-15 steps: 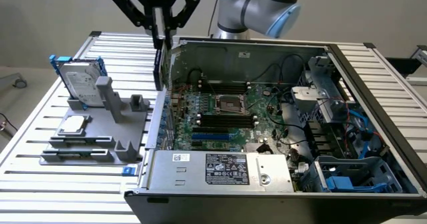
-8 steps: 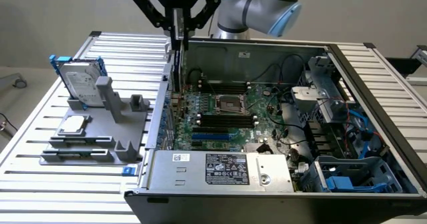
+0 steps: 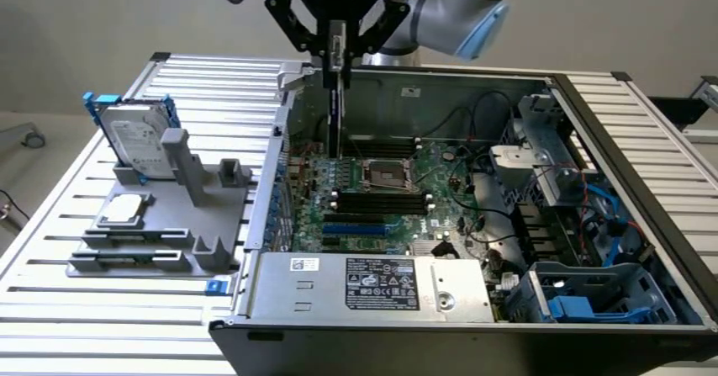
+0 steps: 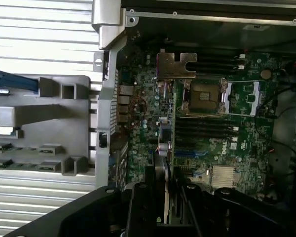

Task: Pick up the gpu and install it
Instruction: 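Pick up the gpu and move the gpu toward the slot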

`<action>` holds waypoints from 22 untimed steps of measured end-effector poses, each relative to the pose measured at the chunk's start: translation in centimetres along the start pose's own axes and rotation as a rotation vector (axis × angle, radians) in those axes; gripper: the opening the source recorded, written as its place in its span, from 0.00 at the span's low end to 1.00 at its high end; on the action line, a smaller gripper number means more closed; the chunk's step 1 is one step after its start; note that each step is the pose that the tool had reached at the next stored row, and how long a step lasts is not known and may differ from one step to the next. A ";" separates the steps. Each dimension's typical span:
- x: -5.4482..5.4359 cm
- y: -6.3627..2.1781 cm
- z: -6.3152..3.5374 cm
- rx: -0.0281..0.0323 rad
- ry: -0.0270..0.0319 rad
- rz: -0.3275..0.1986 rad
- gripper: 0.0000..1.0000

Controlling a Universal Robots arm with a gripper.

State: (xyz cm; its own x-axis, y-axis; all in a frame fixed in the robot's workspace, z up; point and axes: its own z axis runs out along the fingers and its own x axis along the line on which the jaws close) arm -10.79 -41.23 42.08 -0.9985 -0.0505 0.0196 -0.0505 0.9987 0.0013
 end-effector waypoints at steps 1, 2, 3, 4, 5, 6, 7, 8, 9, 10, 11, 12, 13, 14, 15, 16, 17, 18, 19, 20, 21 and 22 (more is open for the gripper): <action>-0.5 -0.02 0.12 0.0000 0.0004 0.000 0.26; -0.9 -0.05 0.26 -0.0001 0.0007 0.000 0.26; -1.4 -0.07 0.43 -0.0001 0.0009 0.000 0.26; -1.8 -0.09 0.59 -0.0001 0.0011 0.000 0.26; -2.3 -0.11 0.75 0.0000 0.0013 0.000 0.26; -2.7 -0.14 0.92 -0.0001 0.0014 0.000 0.26; -3.2 -0.16 1.09 -0.0001 0.0015 0.000 0.26; -3.6 -0.18 1.25 -0.0001 0.0016 0.000 0.26; -4.0 -0.20 1.40 0.0000 0.0017 0.000 0.26; -4.4 -0.22 1.56 -0.0001 0.0016 0.000 0.26; -4.7 -0.24 1.71 -0.0001 0.0016 0.001 0.26; -5.1 -0.26 1.87 0.0002 0.0016 0.001 0.26; -5.3 -0.27 2.00 0.0007 0.0016 0.003 0.26; -5.6 -0.28 2.10 0.0020 0.0017 0.005 0.26; -5.8 -0.29 2.20 0.0035 0.0018 0.008 0.26; -6.0 -0.30 2.28 0.0054 0.0019 0.010 0.26; -6.1 -0.31 2.36 0.0077 0.0021 0.014 0.26; -6.3 -0.32 2.43 0.0102 0.0022 0.017 0.26; -6.5 -0.32 2.51 0.0131 0.0023 0.021 0.26; -6.6 -0.34 2.57 0.0158 0.0025 0.023 0.26; -6.8 -0.35 2.65 0.0174 0.0035 0.025 0.26; -6.9 -0.35 2.69 0.0176 0.0082 0.026 0.26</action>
State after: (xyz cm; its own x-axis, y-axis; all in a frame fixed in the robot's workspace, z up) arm -3.94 -41.23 39.26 -0.9993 -0.0248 0.0276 -0.0253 0.9995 -0.0169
